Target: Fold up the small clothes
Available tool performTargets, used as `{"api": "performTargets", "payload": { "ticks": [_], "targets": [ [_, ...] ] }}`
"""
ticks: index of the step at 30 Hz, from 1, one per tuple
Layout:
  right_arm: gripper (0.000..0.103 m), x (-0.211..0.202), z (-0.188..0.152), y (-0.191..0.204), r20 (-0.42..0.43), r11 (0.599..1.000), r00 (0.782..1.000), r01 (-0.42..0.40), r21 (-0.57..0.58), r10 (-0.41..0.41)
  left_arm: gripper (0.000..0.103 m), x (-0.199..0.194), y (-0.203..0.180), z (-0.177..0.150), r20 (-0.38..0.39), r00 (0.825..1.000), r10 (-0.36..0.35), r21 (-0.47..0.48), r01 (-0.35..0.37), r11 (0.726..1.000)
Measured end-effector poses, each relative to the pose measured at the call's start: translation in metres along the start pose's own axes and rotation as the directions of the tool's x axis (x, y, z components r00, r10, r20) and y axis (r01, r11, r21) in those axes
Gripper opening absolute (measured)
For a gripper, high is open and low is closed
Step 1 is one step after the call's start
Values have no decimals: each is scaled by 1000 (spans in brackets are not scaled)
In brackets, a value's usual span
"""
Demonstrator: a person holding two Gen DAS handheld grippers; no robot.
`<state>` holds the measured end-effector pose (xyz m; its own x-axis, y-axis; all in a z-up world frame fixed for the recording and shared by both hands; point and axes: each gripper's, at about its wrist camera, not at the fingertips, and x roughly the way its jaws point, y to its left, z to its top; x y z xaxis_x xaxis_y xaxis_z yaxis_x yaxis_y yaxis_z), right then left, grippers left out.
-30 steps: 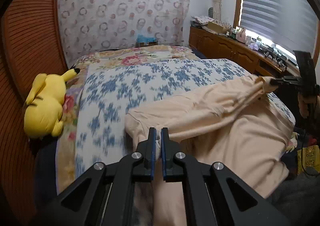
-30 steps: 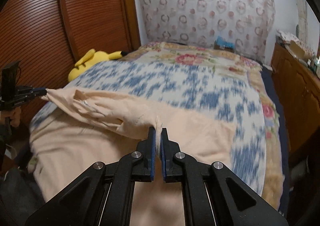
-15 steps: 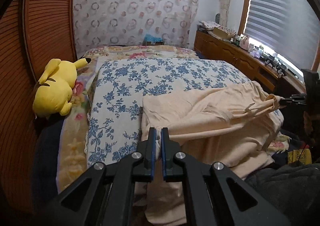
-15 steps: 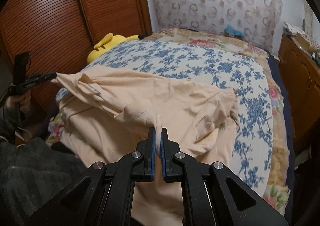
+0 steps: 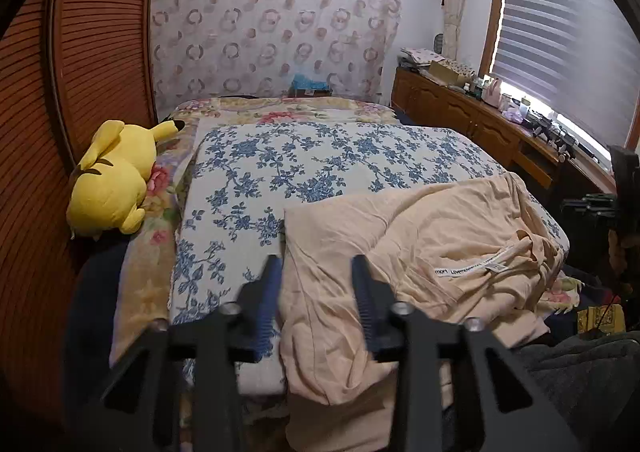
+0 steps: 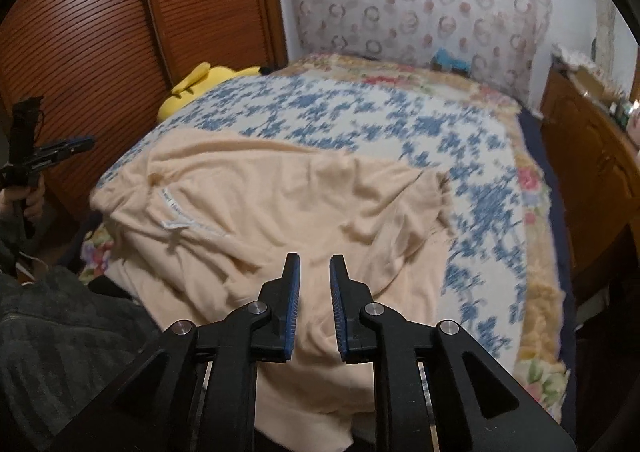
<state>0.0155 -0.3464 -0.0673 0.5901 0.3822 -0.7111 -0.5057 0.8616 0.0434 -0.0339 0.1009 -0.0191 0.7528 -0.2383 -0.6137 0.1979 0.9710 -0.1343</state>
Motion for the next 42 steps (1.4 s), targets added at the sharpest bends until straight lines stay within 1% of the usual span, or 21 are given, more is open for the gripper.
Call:
{"api": "performTargets", "payload": {
  "ticks": [1,3,4,5,7,11,14,16,18,22,24,25,26,27,28,31,34,38,40,42],
  "targets": [
    [13,-2,2,-3,12,1000,1000,7,6,-7,39,5,1,1,-6,1000,1,-1,-1,1000],
    [13,-4,5,-11,33,999,999,29,23,-29,45,18,3,3,-21,1000,2,-12,-2,1000],
    [13,-4,6,-14,40,999,999,35,31,-36,53,23,3,4,-22,1000,-5,-18,4,1000],
    [13,-4,7,-18,46,998,998,38,42,-40,58,28,3,6,-24,1000,-14,-23,14,1000],
    [16,-2,10,-23,52,998,997,48,51,-50,58,39,3,8,-32,999,-19,-25,18,1000],
    [36,8,14,-34,50,996,996,71,56,-74,58,60,5,20,-46,999,1,-6,-2,1000],
    [41,21,17,-47,41,992,994,98,76,-101,58,82,12,31,-62,998,8,-17,-9,1000],
    [42,34,20,-60,28,988,992,117,101,-121,58,94,17,38,-73,997,9,-28,-12,1000],
    [42,50,23,-74,17,983,992,118,138,-122,58,107,20,42,-86,996,14,-29,-17,999],
    [42,75,29,-97,-3,972,991,133,194,-136,58,128,20,43,-118,993,18,-29,-21,999],
    [42,85,31,-107,-5,966,994,108,233,-110,58,139,19,41,-140,990,22,-24,-25,999],
    [32,87,31,-109,-10,964,995,96,247,-96,58,141,19,41,-145,989,22,-22,-25,999],
    [15,89,30,-111,-14,963,998,69,261,-68,58,145,19,40,-153,988,23,-21,-26,999],
    [6,88,30,-110,-9,965,999,38,260,-37,58,148,19,39,-158,987,23,-20,-27,999],
    [3,86,30,-106,-6,969,1000,25,248,-24,58,149,19,39,-163,986,25,-20,-28,999],
    [1,69,25,-97,-6,976,998,62,211,-62,58,152,20,36,-171,985,27,-20,-30,999],
    [1,54,11,-96,-69,968,985,166,190,-156,58,152,21,36,-171,985,30,-18,-34,999],
    [1,46,-8,-100,-99,959,974,218,184,-202,58,155,23,35,-172,985,28,-24,-32,999],
    [1,43,-10,-105,-78,956,977,211,203,-199,58,158,24,33,-177,984,27,-27,-32,999],
    [10,35,-5,-107,-30,954,979,202,220,-201,59,160,25,31,-176,984,23,-35,-29,999]
  ]
}}
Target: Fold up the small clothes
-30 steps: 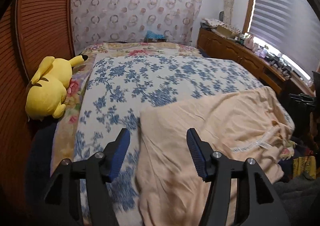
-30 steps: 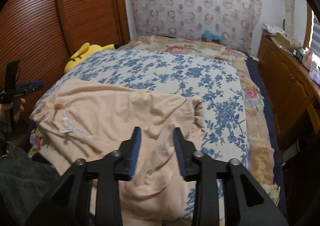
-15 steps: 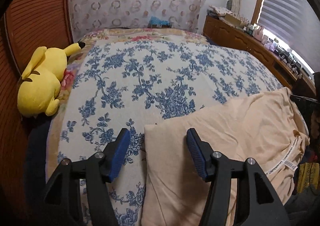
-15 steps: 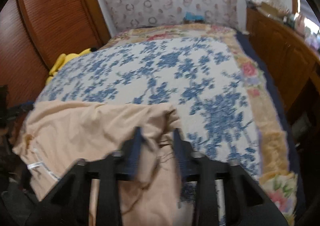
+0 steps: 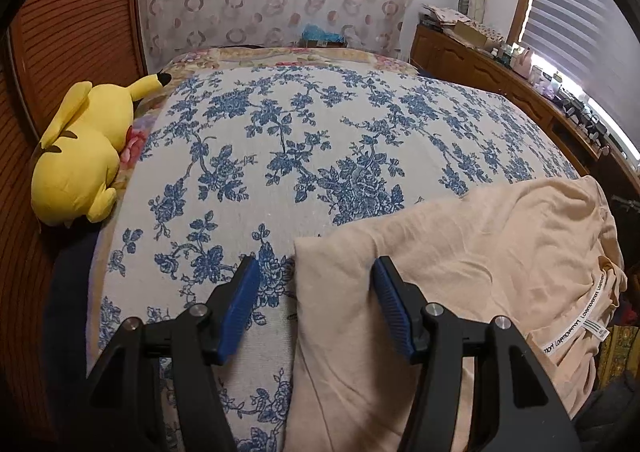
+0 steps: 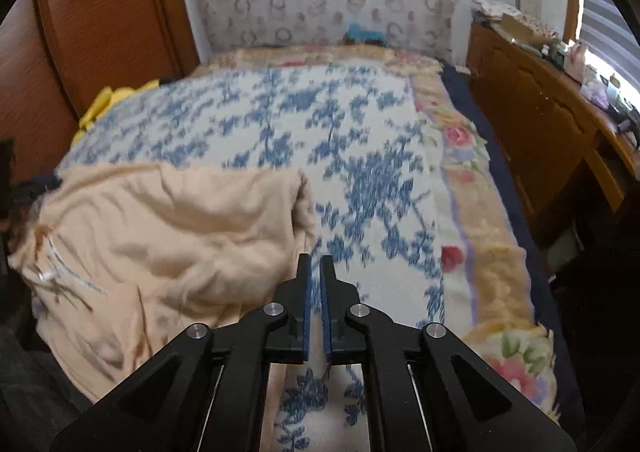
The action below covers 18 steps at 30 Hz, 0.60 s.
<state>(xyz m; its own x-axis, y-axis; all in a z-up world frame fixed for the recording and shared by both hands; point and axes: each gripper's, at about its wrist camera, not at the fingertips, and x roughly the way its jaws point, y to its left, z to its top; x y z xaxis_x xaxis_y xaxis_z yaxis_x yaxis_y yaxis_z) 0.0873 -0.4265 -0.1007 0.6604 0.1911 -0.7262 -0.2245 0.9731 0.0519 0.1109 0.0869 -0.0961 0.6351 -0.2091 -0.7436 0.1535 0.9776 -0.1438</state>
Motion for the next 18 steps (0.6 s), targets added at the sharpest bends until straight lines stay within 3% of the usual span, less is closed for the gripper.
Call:
{"api": "performTargets", "payload": {
  "ticks": [2,5,10,18],
  "targets": [
    [29,-3,8,1,40,1000,999,-15,8,14,59,0,1,0,8,1000,0,1,0,1000],
    [38,2,21,7,65,999,997,-40,0,40,59,0,0,-1,12,1000,4,6,-4,1000],
    [47,34,33,16,34,998,998,-53,-27,54,59,0,0,-2,18,1000,5,9,-5,1000],
    [54,77,36,16,-40,999,999,-6,-34,5,59,0,0,-3,22,1000,1,6,-1,1000]
  ]
}}
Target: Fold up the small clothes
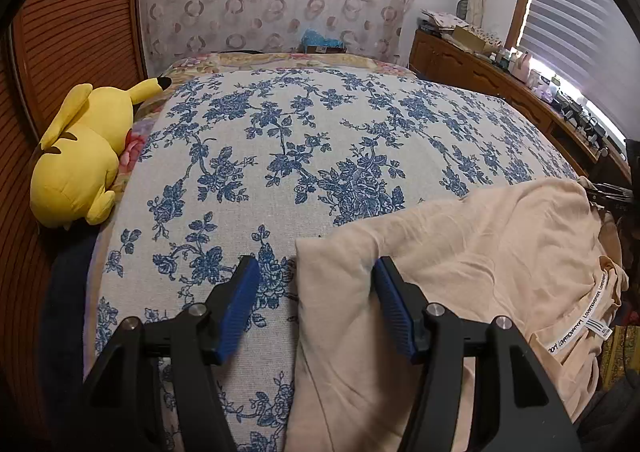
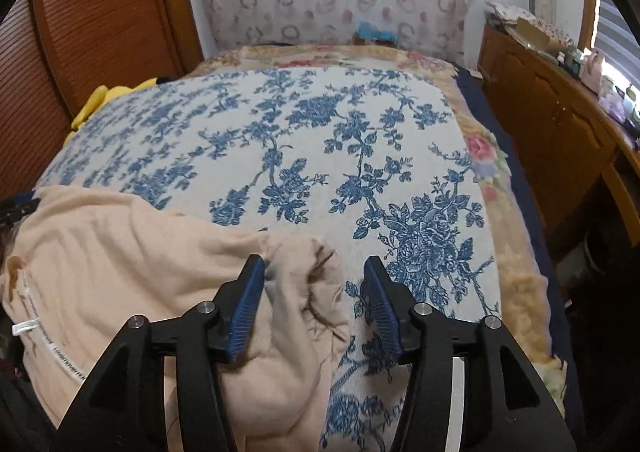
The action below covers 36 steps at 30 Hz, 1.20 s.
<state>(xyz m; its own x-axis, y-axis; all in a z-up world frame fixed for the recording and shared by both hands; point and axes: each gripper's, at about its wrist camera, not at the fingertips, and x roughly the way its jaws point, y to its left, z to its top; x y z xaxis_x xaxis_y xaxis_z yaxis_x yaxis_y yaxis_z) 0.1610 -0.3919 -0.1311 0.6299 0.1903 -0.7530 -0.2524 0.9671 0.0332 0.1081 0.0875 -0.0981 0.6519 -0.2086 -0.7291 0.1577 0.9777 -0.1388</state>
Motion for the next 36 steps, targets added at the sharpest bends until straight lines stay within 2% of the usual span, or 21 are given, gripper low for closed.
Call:
{"api": "performTargets", "payload": {
  "ticks": [5,13,15,16,18,20,21,22,23,26,31,33,36],
  "targets": [
    [60,7,-2,-1,11,1000,1000,8,-1,-8,60,0,0,0,0,1000,-1,0,1,1000],
    [60,6,-7,3,24,1000,1000,-9,-19,9,60,0,-1,1,-10,1000,7,16,-7,1000],
    [53,6,-7,4,26,999,1000,-13,-29,14,60,1,-2,3,-22,1000,11,19,-11,1000],
    [43,5,-7,6,28,999,999,-25,-36,26,60,1,-2,4,-27,1000,9,18,-9,1000],
    [36,4,-8,9,31,998,998,-47,-47,49,51,1,-3,6,-37,999,-11,24,11,1000],
    [22,4,-9,11,30,996,997,-74,-47,75,41,2,-5,9,-45,998,-38,16,39,999],
    [18,4,-9,11,27,995,995,-96,-40,97,39,2,-6,9,-49,998,-41,20,42,999],
    [14,4,-9,11,26,994,994,-108,-35,109,30,3,-7,9,-51,998,-47,26,49,998],
    [13,4,-9,12,26,993,993,-115,-31,116,22,3,-8,9,-54,996,-71,26,73,997],
    [10,1,-11,15,36,992,992,-121,-28,122,8,0,-12,8,-54,994,-93,28,95,995],
    [10,-22,-18,20,97,988,983,-154,-26,156,5,-35,-25,7,37,991,-127,41,126,991],
    [10,-40,-18,21,134,986,977,-166,-28,168,5,-57,-30,8,96,983,-154,46,150,988],
    [9,-72,-19,24,198,986,966,-163,-35,167,4,-94,-34,13,200,968,-151,41,146,988]
  ]
}}
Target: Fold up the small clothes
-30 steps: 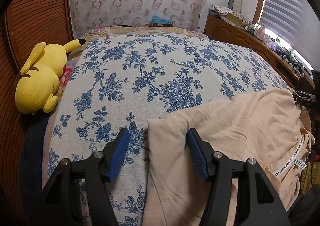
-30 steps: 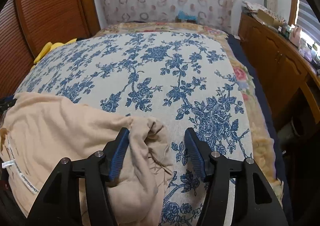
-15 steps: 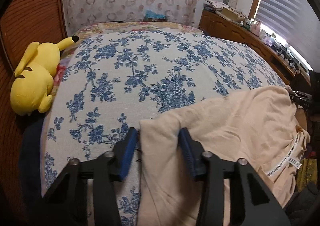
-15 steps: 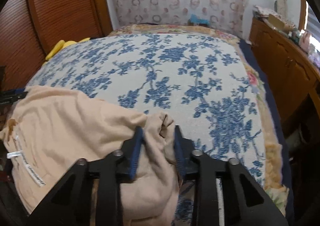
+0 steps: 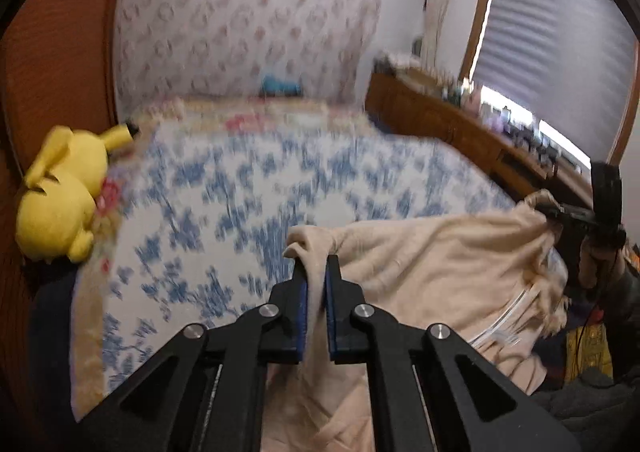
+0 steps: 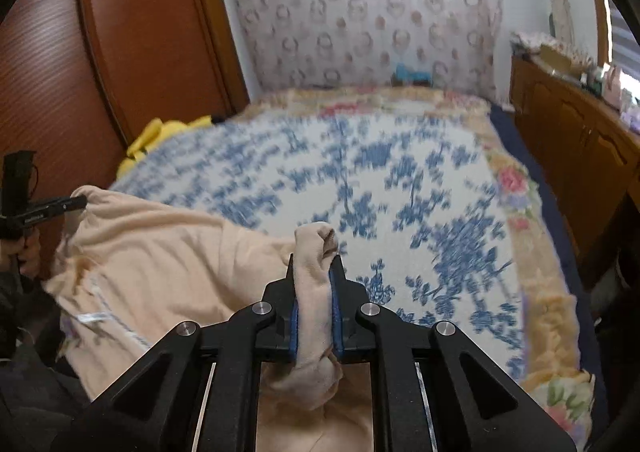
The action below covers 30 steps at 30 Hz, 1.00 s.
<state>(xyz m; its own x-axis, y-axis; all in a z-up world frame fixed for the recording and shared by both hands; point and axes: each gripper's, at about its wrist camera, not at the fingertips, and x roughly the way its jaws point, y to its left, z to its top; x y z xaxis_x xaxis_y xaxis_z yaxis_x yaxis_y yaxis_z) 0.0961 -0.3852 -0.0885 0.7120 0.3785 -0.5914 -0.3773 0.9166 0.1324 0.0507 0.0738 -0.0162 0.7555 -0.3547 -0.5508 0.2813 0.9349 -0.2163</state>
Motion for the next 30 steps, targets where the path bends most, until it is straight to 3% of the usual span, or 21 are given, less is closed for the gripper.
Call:
{"api": "performTargets", "payload": {
  "ticks": [4,11,21,24,26,30],
  "targets": [
    [9,-46,12,13,93,1000,996,11,-25,-9,4,-43,-9,15,109,994,-4,-2,5,1000],
    [9,-133,45,41,258,995,966,28,-97,-2,4,-114,-27,52,274,961,-25,55,11,998],
    [9,-238,132,90,465,956,885,134,-262,3,4,-178,-29,149,449,893,17,123,-80,989],
    [9,-251,168,91,502,949,865,161,-272,-3,4,-177,-22,184,460,887,48,124,-117,985],
    [9,-249,193,89,505,946,863,178,-271,-18,4,-166,-15,208,456,886,83,118,-152,981],
    [9,-213,244,75,465,938,881,229,-259,-87,5,-114,12,248,385,914,132,108,-186,976]
  ]
}}
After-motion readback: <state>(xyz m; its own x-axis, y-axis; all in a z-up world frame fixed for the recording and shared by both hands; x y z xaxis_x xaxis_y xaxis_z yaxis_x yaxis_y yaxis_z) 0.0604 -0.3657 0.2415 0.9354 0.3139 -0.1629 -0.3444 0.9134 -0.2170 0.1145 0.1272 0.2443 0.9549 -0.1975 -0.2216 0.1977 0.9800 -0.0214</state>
